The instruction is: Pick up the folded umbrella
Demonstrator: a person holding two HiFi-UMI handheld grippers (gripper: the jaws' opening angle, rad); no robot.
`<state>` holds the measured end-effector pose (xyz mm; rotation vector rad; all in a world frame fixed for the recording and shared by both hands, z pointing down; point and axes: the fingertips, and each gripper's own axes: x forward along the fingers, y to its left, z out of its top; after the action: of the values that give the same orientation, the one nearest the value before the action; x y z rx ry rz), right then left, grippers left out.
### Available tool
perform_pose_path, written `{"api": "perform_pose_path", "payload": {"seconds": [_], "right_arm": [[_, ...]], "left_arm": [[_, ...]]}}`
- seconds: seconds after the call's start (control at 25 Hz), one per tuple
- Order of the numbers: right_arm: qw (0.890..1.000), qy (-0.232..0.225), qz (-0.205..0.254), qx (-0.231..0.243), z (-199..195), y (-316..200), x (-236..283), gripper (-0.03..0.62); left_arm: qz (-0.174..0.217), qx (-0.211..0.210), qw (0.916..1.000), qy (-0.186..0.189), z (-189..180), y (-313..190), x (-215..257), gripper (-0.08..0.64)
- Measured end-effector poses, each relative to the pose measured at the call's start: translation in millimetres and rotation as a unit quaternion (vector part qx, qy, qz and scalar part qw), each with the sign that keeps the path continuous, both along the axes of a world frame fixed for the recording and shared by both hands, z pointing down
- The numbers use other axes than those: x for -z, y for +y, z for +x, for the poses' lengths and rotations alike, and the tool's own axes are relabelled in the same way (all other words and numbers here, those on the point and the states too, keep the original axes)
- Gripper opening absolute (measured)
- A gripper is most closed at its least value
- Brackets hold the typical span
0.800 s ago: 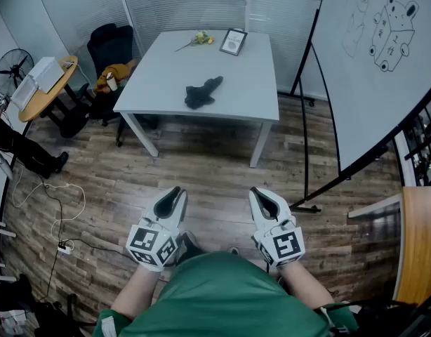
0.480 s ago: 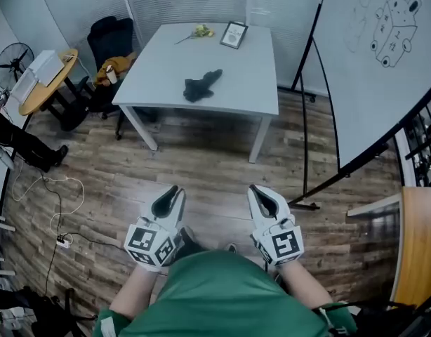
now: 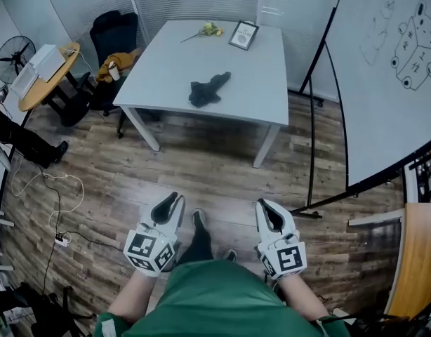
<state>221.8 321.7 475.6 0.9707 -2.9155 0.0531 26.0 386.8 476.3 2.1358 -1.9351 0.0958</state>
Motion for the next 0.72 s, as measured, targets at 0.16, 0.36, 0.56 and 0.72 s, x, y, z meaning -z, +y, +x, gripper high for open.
{"api": "perform_pose_path", "payload": {"seconds": [0.16,0.36,0.56,0.72], "right_arm": [[0.999,0.022,-0.013,-0.028,-16,-37,-10,0.003],[0.997,0.05,-0.017,-0.052,-50,-90,-11,0.003],[0.995,0.063,-0.03,-0.073,-88,-137,-10,0.003],[0.994,0.068,-0.028,-0.081,-124,-166,-7,0.003]], "left_arm": [[0.006,-0.02,0.9998,-0.001,-22,-51,-6,0.074],[0.013,-0.057,0.998,0.023,-48,-126,-10,0.075],[0.012,-0.08,0.9961,0.035,-84,-187,-9,0.075],[0.009,-0.082,0.9957,0.042,-125,-218,-13,0.074]]}}
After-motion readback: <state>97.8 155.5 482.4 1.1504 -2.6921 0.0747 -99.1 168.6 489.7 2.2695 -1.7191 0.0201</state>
